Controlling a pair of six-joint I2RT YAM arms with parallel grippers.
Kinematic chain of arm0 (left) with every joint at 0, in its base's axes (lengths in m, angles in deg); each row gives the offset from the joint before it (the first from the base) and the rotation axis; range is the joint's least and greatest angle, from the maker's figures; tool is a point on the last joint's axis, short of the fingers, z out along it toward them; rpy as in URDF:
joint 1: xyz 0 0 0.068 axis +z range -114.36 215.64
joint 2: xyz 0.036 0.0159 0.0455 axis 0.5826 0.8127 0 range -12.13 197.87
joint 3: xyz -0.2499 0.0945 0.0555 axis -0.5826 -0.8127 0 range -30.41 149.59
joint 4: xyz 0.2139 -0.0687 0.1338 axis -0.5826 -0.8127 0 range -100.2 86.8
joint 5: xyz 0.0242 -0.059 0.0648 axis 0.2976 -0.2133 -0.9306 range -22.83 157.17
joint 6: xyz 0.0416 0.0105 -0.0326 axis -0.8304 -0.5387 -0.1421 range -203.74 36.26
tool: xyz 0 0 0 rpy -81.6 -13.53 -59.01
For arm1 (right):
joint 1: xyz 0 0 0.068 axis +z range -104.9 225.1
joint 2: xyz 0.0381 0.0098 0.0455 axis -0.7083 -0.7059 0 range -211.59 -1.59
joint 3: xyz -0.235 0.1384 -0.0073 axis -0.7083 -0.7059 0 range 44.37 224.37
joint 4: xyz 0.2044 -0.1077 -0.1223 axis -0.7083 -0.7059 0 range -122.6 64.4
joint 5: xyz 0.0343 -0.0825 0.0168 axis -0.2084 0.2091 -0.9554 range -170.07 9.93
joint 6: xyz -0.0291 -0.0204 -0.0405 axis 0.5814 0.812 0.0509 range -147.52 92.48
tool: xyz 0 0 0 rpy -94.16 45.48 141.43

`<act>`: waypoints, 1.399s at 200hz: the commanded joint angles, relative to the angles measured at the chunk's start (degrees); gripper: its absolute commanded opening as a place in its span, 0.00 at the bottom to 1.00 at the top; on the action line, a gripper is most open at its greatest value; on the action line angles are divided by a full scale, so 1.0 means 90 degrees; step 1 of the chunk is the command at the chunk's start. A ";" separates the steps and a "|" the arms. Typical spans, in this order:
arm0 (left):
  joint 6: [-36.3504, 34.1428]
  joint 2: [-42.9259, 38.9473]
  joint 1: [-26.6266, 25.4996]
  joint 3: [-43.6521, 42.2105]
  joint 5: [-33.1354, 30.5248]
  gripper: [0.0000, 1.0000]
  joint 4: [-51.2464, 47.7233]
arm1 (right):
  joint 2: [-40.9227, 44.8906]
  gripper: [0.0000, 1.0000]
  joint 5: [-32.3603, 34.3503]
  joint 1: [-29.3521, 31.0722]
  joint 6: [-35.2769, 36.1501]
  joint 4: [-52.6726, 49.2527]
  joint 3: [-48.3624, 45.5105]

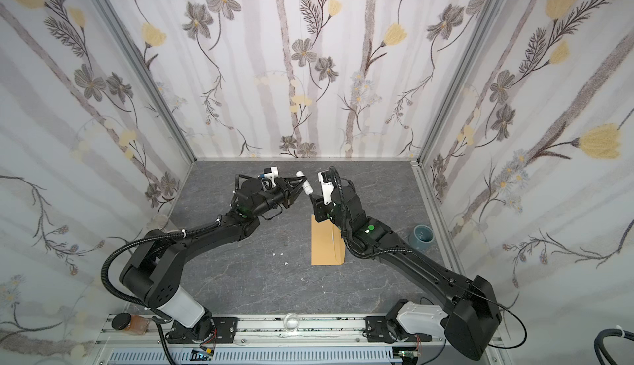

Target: Place the letter into the envelope and seal it

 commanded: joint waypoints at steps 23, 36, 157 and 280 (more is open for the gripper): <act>-0.0120 -0.0009 -0.0005 0.0214 0.0293 0.00 -0.0180 | -0.0215 0.47 0.0131 0.0074 0.0784 0.0122 0.0124; -0.0128 0.0001 0.0000 0.0262 0.0328 0.00 -0.0202 | -0.0301 0.47 0.0064 0.0083 0.0868 0.0177 0.0175; -0.0121 0.0127 -0.0053 0.0430 0.0494 0.00 -0.0249 | -0.0727 0.21 0.0227 0.0095 0.1001 0.0284 0.0520; -0.0132 0.0205 -0.0068 0.0450 0.0528 0.00 -0.0240 | -0.0805 0.12 -0.0094 0.0077 0.0871 0.0218 0.0700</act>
